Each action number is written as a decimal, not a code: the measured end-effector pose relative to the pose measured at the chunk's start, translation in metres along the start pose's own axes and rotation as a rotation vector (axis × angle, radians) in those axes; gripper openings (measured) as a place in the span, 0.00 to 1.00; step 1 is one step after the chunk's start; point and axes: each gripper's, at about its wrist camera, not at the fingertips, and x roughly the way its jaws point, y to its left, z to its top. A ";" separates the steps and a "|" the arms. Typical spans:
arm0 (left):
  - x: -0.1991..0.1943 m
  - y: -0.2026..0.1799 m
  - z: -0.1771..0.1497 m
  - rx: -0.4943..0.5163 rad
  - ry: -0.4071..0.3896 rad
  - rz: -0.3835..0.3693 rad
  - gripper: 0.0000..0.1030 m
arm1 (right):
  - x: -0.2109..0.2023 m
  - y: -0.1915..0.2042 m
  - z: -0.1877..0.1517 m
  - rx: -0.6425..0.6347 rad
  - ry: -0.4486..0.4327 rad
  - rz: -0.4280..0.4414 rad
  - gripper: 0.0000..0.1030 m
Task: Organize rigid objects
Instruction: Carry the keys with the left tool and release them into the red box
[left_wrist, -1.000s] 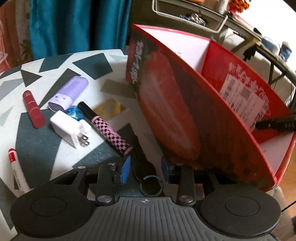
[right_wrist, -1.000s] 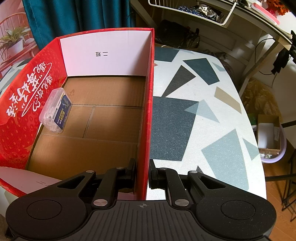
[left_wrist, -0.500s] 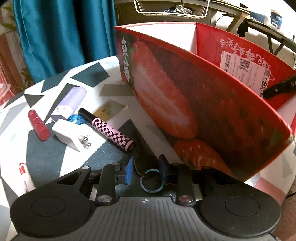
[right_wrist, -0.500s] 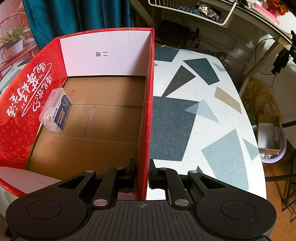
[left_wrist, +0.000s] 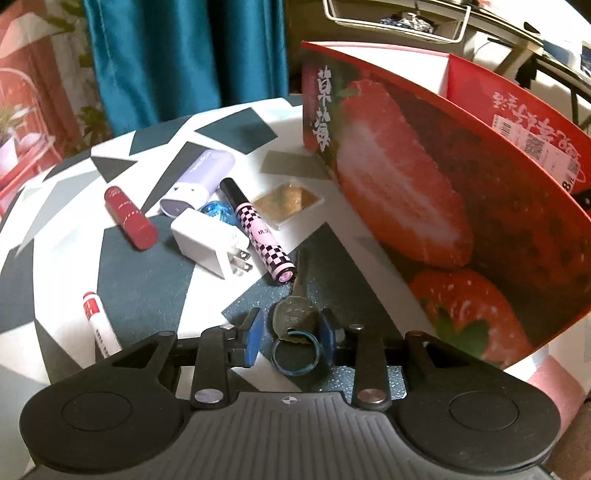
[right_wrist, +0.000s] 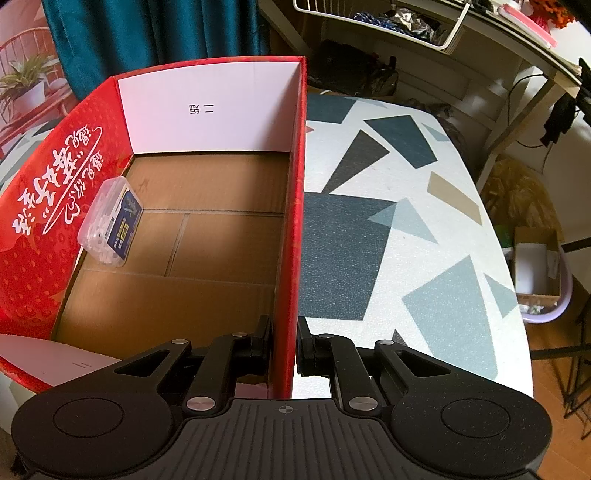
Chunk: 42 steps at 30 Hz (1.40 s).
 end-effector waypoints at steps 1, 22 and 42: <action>0.001 -0.002 0.001 -0.005 0.003 0.007 0.36 | 0.000 0.000 0.000 0.000 0.000 0.000 0.11; -0.035 0.001 0.026 -0.007 -0.144 -0.044 0.29 | 0.000 0.000 0.000 -0.001 0.000 0.000 0.11; -0.073 -0.010 0.115 0.068 -0.356 -0.129 0.29 | 0.000 0.004 0.001 -0.026 0.015 -0.009 0.12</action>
